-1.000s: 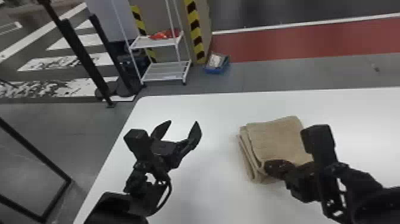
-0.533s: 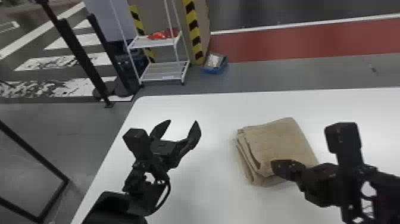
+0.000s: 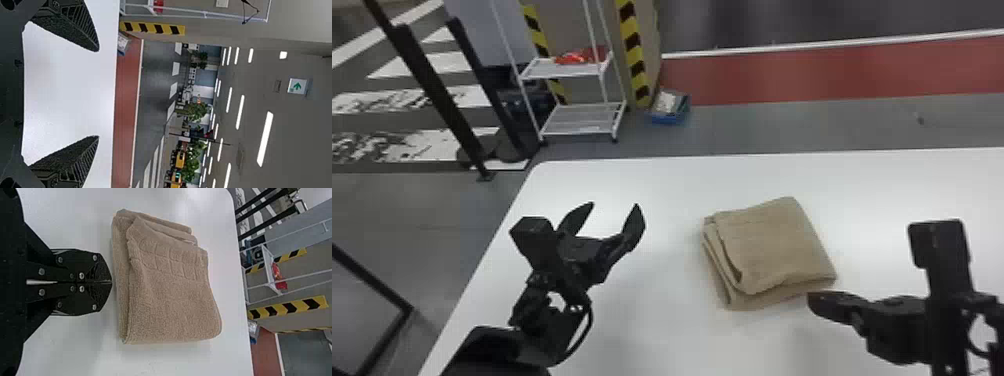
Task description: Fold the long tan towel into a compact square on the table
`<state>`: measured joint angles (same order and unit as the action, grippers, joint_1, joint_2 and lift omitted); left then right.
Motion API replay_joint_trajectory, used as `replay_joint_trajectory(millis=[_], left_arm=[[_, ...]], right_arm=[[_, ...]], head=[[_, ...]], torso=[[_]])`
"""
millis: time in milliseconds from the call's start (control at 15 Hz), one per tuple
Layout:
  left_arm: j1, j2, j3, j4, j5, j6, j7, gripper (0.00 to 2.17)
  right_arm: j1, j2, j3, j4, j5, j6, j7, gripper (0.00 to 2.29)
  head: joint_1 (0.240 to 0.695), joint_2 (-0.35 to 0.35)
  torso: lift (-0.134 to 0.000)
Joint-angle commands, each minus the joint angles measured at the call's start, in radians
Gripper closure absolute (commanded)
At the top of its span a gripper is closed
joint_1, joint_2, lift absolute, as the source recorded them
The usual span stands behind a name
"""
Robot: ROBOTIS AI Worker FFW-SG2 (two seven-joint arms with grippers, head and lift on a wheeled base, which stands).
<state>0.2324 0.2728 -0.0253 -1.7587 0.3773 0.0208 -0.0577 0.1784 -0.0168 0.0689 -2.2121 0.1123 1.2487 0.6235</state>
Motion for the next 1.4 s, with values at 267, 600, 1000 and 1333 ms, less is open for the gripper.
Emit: replay_joint_trajectory(millis=[267,600,1000,1333], left_arm=[[0.013,0.000,0.013,-0.004,0.000,-0.015,0.001,0.09],[0.013,-0.004,0.011,-0.004,0.000,-0.018,0.001,0.09],[0.021,-0.004,0.022,-0.005,0.000,-0.018,0.001,0.09],[0.022,-0.004,0.027,-0.004,0.000,-0.018,0.002,0.09]], right_arm=[[-0.235,0.011,0.066,0.262,0.033,0.058,-0.102,2.04],[-0.349,0.018,0.077,0.436,0.015,-0.133,-0.209,2.04],[-0.505,0.018,0.129,0.735,-0.010,-0.446,-0.303,2.04],[-0.556,0.018,0.149,0.842,-0.010,-0.587,-0.326,2.04]], head=[[0.695,0.186],[0.695,0.172],[0.695,0.169],[0.695,0.179]], torso=[[-0.125],[-0.125],[-0.125],[-0.125]])
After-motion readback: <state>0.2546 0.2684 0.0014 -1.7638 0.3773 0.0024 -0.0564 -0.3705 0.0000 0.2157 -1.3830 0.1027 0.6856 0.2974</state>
